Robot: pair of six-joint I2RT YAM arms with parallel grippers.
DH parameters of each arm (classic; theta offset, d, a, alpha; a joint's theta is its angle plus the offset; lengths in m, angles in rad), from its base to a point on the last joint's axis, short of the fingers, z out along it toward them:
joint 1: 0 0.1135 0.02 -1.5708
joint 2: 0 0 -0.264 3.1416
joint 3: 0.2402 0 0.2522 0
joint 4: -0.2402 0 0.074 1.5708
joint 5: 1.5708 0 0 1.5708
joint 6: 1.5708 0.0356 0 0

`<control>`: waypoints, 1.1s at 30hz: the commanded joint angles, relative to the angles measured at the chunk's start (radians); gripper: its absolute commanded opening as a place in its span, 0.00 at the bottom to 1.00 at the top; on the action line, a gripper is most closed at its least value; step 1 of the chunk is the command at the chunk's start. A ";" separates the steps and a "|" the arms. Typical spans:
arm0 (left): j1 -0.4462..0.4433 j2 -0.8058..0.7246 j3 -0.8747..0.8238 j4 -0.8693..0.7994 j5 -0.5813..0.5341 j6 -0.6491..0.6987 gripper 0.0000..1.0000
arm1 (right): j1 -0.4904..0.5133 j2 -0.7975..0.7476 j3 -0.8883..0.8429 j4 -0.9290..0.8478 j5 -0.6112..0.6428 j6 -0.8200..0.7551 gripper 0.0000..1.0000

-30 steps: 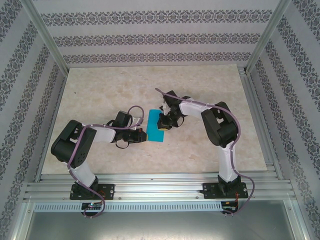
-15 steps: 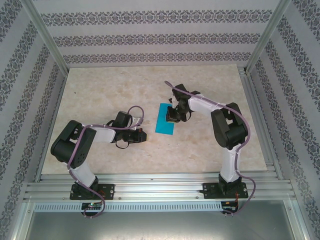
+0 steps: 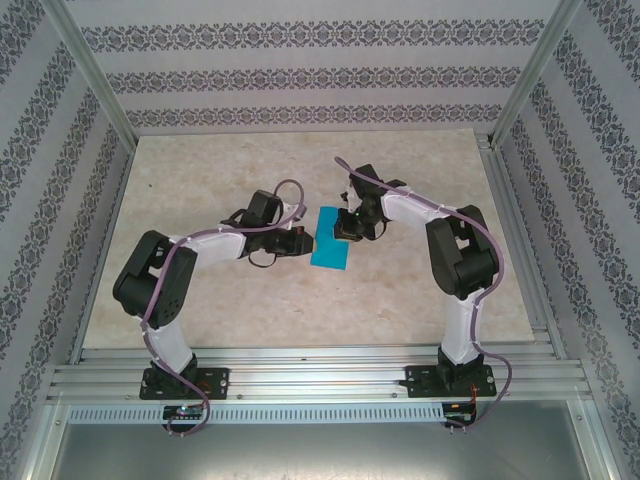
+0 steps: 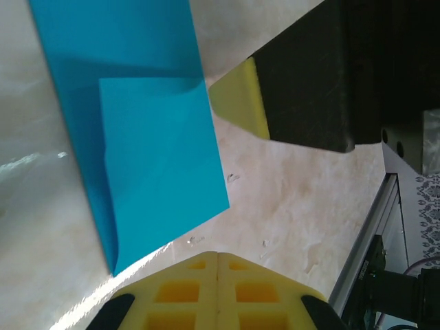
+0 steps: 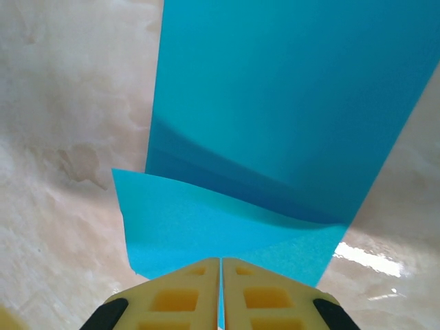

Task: Fold a paper plane with a square sheet of paper (fold left side to right side)
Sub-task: Fold the triangle a second time at the center of the table.

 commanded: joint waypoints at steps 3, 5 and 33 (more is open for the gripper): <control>-0.040 0.128 0.089 -0.036 0.040 0.020 0.00 | 0.014 0.029 0.005 0.032 -0.067 -0.022 0.10; -0.045 0.159 0.108 -0.056 0.024 0.031 0.00 | 0.015 0.030 -0.004 0.034 -0.072 -0.025 0.10; -0.044 0.274 -0.015 -0.020 -0.117 0.011 0.00 | -0.041 0.170 0.090 -0.097 0.078 -0.095 0.10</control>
